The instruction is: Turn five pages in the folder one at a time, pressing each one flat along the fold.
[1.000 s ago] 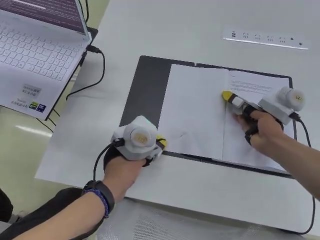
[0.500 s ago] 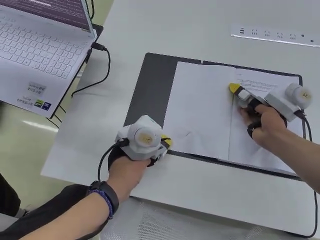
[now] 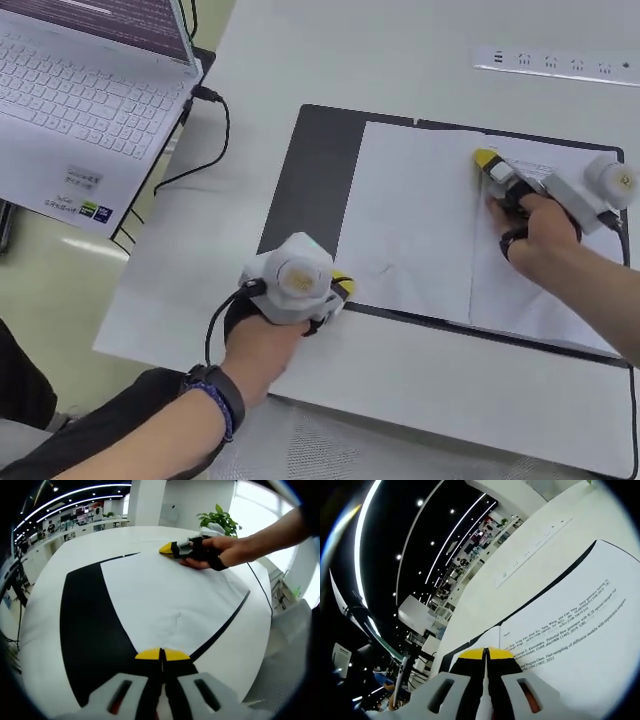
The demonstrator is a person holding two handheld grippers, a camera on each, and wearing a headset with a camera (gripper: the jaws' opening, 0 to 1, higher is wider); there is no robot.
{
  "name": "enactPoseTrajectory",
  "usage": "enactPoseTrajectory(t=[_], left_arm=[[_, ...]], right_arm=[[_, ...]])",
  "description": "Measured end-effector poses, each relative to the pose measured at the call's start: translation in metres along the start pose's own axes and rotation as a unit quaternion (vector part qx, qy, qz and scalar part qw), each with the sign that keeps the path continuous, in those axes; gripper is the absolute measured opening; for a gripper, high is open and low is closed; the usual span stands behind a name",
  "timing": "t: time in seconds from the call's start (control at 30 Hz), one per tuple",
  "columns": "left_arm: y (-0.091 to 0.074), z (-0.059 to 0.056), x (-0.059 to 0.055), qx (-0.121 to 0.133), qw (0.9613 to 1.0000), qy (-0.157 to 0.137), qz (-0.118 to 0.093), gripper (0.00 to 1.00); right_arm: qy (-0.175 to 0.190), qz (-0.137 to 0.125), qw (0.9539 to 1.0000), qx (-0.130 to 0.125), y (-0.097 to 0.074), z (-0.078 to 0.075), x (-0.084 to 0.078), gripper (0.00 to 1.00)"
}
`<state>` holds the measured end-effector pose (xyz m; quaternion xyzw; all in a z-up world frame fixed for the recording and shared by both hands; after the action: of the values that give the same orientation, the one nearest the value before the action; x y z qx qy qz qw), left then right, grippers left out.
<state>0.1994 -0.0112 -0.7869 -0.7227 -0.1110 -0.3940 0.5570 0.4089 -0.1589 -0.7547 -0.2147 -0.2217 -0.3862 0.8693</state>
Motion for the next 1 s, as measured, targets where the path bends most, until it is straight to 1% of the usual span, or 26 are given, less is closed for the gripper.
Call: enactPoseTrajectory(t=[0.1, 0.23, 0.27, 0.4, 0.43, 0.47, 0.53, 0.67, 0.7, 0.83, 0.93, 0.97, 1.0], left_arm=[[0.000, 0.000, 0.000, 0.000, 1.0000, -0.004, 0.000, 0.00], [0.000, 0.000, 0.000, 0.003, 1.0000, -0.006, 0.001, 0.00], [0.000, 0.000, 0.000, 0.002, 0.9999, -0.011, 0.001, 0.00], [0.000, 0.000, 0.000, -0.001, 0.9999, -0.011, 0.003, 0.00], [0.000, 0.000, 0.000, -0.001, 0.9999, -0.012, 0.002, 0.00], [0.000, 0.000, 0.000, -0.001, 0.9999, -0.012, 0.002, 0.00], [0.000, 0.000, 0.000, -0.001, 0.9999, -0.011, 0.001, 0.00], [0.001, 0.000, 0.000, -0.004, 0.9999, -0.013, 0.002, 0.00], [0.001, 0.000, 0.000, -0.005, 0.9999, -0.015, 0.003, 0.00], [0.001, 0.000, 0.000, -0.008, 0.9999, -0.014, 0.003, 0.00], [0.001, 0.000, 0.000, -0.008, 0.9999, -0.012, 0.002, 0.00], [0.001, 0.000, 0.000, -0.009, 0.9999, -0.012, 0.002, 0.00], [0.001, 0.000, 0.000, -0.009, 0.9999, -0.012, 0.002, 0.00]], right_arm=[[0.010, -0.007, 0.9999, -0.003, 0.005, -0.005, 0.004, 0.00], [0.009, -0.013, 0.9999, -0.005, 0.011, -0.008, 0.008, 0.00], [0.009, -0.014, 0.9999, -0.006, 0.013, -0.009, 0.010, 0.00], [0.009, -0.013, 0.9999, -0.008, 0.018, -0.014, 0.013, 0.00], [0.007, -0.010, 0.9999, -0.008, 0.019, -0.019, 0.014, 0.00], [0.001, -0.010, 0.9999, -0.005, 0.019, -0.019, 0.014, 0.00], [-0.009, -0.004, 0.9999, -0.004, 0.018, -0.018, 0.012, 0.00], [-0.007, 0.003, 1.0000, 0.005, 0.013, -0.015, 0.007, 0.00], [-0.009, 0.008, 0.9999, 0.011, 0.010, -0.012, 0.004, 0.00], [-0.025, 0.028, 0.9991, 0.020, 0.000, -0.003, -0.005, 0.00], [-0.028, 0.031, 0.9988, 0.025, -0.008, 0.003, -0.011, 0.00], [-0.032, 0.033, 0.9986, 0.026, -0.010, 0.005, -0.013, 0.00], [-0.052, 0.041, 0.9973, 0.030, -0.013, 0.008, -0.017, 0.00]])
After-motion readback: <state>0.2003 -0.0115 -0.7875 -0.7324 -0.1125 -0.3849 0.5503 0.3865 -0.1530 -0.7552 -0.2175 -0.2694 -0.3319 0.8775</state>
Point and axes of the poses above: the centre of the closed fingertips' face, and the gripper's own axes: y roughly forward along the fingers, z roughly to its left, x roughly out of its top, the point moved 1 cm from there along -y, roughly backward along the fingers, and after that the axes turned 8 degrees about x, right-handed, at the moved point
